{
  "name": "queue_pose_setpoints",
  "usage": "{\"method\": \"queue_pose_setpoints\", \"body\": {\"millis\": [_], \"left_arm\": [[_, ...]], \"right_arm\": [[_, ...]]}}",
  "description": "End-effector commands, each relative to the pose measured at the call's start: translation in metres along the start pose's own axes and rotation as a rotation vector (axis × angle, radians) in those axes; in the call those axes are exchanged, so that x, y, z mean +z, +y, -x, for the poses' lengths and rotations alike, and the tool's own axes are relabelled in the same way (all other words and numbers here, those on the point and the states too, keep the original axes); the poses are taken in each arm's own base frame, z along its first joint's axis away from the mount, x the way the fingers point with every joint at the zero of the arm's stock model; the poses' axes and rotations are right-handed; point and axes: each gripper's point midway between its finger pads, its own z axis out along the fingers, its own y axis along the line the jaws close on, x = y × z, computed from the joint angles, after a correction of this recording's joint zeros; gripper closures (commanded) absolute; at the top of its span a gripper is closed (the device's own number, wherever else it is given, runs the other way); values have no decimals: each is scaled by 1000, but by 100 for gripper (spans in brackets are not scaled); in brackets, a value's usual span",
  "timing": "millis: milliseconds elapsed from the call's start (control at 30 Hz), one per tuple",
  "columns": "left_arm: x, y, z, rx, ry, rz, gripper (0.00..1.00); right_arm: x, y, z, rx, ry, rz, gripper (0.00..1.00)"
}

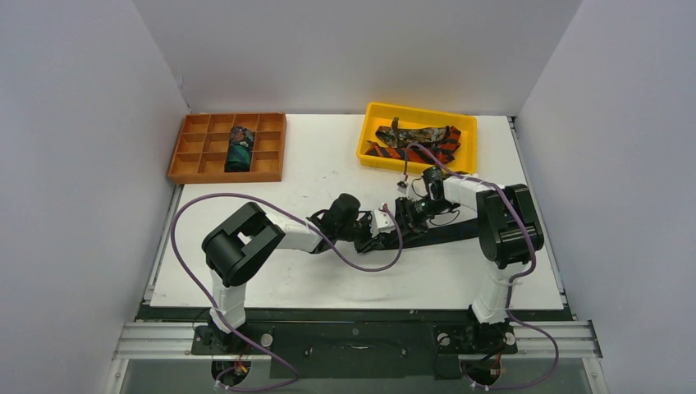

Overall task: Roll the ties
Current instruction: Roll the tie at the center of the board.

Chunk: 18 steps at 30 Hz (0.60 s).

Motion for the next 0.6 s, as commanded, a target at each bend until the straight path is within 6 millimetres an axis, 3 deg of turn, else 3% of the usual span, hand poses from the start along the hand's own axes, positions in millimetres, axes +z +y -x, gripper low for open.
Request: {"method": "queue_pose_setpoints", "body": {"millis": [0,133,333,567], "left_arm": [[-19,-41,-105,-172,328,-89,98],[-19,-41,-106,-171,329,-91,98],[-19,-41,-107,-174,333,-89,97],[-18,-40,-105,-174,326,-90,93]], "right_arm": [[-1,11,23,-49,-71,22,67],[13,-9,22,-22,-43,-13,67],[23,-16,19,-11,-30,-8,69],[30,-42,12,-22,1,-106,100]]}}
